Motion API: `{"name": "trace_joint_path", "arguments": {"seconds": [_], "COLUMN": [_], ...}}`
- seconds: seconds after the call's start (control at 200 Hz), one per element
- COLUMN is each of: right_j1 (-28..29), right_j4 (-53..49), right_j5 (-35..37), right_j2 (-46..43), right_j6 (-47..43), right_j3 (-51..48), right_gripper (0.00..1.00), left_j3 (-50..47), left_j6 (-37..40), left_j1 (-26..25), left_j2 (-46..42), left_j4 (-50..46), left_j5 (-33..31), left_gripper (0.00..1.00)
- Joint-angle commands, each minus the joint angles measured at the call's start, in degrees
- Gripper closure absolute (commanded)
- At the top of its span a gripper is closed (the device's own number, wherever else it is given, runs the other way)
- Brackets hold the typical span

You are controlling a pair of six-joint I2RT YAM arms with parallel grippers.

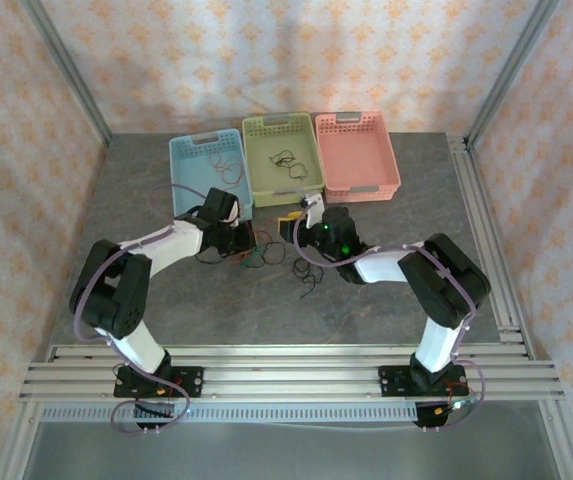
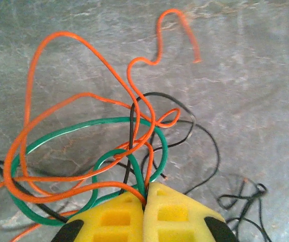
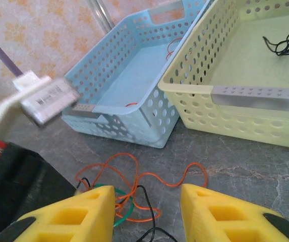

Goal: Untangle the cables

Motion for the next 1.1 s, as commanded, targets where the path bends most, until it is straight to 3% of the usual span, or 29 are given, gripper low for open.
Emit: {"name": "trace_joint_path", "arguments": {"seconds": [0.0,0.17,0.786,0.911,1.096], "right_j1": [0.5,1.2,1.4,1.4,1.4], "right_j4": [-2.4,-6.6,-6.9,-7.5,-4.3], "right_j5": [-4.6,-4.7,-5.1,-4.8,-1.7], "right_j2": [-2.2,-3.3,2.8,3.5,2.4], "right_j6": [-4.2,-9.8,-7.6,-7.7,-8.2], "right_j3": [0.6,1.1,3.7,4.0,2.2], "right_gripper": [0.61,0.61,0.59,0.69,0.98], "left_j3": [-1.9,-3.8,-6.4,-7.0,-7.9], "left_j6": [1.1,1.4,1.6,1.6,1.3], "left_j1": [-0.4,-0.4,-1.5,-1.6,-1.7], "left_j2": [-4.4,-6.9,-10.2,-11.1,-12.3], "left_j4": [6.1,8.4,13.3,14.0,15.6], "left_j5": [2.3,3.2,7.2,7.4,8.0], "left_gripper": [1.0,1.0,1.0,1.0,1.0]}}
